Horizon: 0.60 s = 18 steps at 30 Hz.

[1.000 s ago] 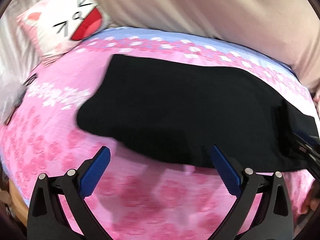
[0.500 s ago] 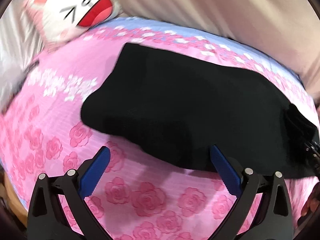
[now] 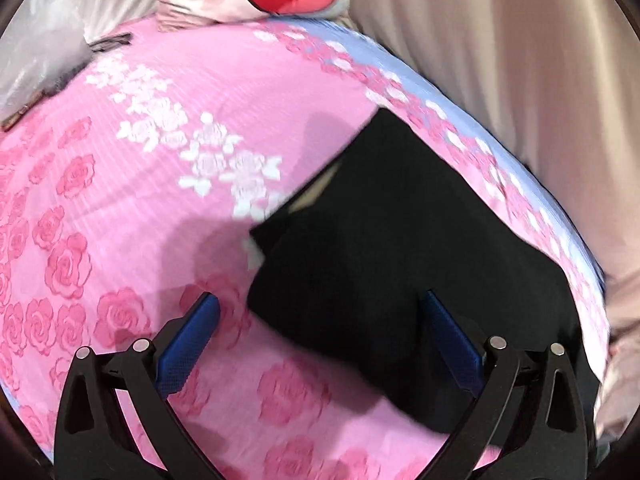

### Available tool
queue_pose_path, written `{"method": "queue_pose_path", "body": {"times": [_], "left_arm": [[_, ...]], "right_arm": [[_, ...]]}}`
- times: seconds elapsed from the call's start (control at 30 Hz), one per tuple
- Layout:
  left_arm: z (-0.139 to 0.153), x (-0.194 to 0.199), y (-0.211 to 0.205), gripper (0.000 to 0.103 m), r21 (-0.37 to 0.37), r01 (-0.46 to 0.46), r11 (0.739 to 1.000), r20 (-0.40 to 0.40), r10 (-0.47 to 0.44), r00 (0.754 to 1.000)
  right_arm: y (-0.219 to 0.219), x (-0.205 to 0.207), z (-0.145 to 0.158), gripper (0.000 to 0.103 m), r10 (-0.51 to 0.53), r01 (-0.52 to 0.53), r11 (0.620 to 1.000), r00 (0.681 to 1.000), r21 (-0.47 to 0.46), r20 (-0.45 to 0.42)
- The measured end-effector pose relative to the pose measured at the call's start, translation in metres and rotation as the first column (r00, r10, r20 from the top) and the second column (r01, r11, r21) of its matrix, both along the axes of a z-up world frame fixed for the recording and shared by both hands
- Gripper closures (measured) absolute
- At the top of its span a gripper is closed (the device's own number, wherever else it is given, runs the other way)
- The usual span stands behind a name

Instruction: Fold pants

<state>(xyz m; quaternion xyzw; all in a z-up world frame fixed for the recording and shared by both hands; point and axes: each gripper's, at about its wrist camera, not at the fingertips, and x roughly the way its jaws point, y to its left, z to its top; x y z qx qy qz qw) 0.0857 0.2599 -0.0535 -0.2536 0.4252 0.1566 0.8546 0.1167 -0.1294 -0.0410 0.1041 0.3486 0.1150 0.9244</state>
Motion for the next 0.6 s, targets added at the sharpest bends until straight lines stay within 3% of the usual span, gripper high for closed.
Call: {"method": "queue_pose_path", "body": {"times": [0.07,0.13,0.17,0.2,0.27,0.37,0.47,0.53,0.57,0.6], "left_arm": [[-0.001,0.009,-0.003,0.005,0.032,-0.027,0.999,0.012,0.027,1.0],[0.001,0.021,-0.012,0.03,0.069,0.003,0.998,0.011,-0.003,1.0],[0.005,0.025,-0.019,0.058,0.142,-0.008,0.99,-0.011,0.01,1.0],[0.014,0.026,-0.026,0.077,0.176,0.002,0.984,0.009,-0.003,1.0],[0.033,0.029,-0.037,0.084,0.163,0.047,0.986,0.053,-0.056,0.997],[0.083,0.027,-0.085,0.085,0.192,0.167,0.967,0.159,-0.199,0.967],[0.126,0.02,-0.176,0.085,0.257,0.359,0.898,0.23,-0.417,0.879],[0.13,0.018,-0.23,0.08,0.293,0.455,0.841,0.224,-0.523,0.822],[0.122,0.018,-0.269,0.068,0.305,0.523,0.796,0.193,-0.589,0.785],[0.112,0.02,-0.294,0.033,0.308,0.566,0.764,0.161,-0.629,0.761]], "right_arm": [[-0.012,-0.013,-0.008,0.047,-0.033,0.034,0.999,0.999,0.029,-0.016],[-0.023,-0.014,-0.014,0.047,-0.054,0.055,0.997,0.998,0.058,-0.021],[-0.033,-0.02,-0.015,0.047,-0.07,0.071,0.993,0.997,0.092,-0.018],[-0.042,-0.022,-0.017,0.046,-0.089,0.089,0.989,0.996,0.121,-0.005],[-0.058,-0.03,-0.017,0.043,-0.135,0.125,0.972,0.99,0.201,0.034],[-0.08,-0.035,-0.017,0.042,-0.186,0.155,0.941,0.979,0.3,0.08],[-0.094,-0.04,-0.016,0.042,-0.214,0.169,0.918,0.973,0.358,0.091],[-0.101,-0.042,-0.015,0.042,-0.24,0.196,0.911,0.968,0.363,0.078],[-0.107,-0.044,-0.014,0.04,-0.254,0.215,0.91,0.965,0.355,0.065],[-0.113,-0.046,-0.014,0.039,-0.27,0.235,0.907,0.961,0.351,0.054]]}}
